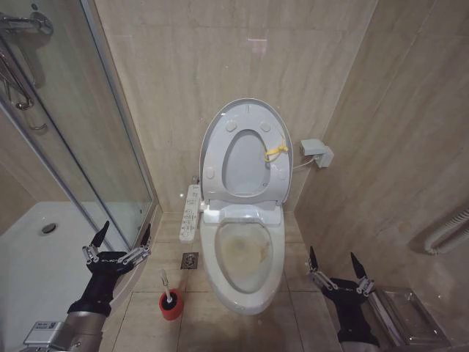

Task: Open the toilet lid, clean the toilet bowl with a toilet brush, close the toilet lid, and flush.

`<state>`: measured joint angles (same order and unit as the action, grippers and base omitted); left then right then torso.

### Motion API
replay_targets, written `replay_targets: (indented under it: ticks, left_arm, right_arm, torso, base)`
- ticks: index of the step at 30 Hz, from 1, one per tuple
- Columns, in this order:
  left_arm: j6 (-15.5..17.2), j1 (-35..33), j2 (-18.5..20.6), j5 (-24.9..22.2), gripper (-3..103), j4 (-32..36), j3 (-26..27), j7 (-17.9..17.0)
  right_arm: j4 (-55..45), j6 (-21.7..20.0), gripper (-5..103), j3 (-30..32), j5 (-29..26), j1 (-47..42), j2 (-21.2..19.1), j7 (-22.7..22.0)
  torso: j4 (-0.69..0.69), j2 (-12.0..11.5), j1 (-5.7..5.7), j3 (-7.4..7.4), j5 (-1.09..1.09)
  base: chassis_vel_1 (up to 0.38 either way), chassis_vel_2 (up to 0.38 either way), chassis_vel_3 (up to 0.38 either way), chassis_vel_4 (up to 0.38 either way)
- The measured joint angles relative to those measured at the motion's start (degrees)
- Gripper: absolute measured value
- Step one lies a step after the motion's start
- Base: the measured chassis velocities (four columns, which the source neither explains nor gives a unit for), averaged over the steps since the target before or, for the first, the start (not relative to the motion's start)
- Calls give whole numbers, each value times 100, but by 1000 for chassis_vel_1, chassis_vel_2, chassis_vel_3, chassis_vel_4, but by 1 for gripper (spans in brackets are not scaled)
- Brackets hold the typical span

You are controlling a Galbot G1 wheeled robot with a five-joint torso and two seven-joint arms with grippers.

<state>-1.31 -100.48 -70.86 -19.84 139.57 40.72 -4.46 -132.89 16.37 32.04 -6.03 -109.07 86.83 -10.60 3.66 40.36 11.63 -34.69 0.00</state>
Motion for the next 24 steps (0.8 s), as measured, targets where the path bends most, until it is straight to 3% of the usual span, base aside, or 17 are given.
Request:
replay_targets:
  ticks: [24]
  left_arm:
    - [0,0,0,0,100,0,0,0]
  right_arm:
    - [0,0,100,0,-1,0,0,0]
  torso:
    - [0,0,0,0,0]
  base:
    - [0,0,0,0]
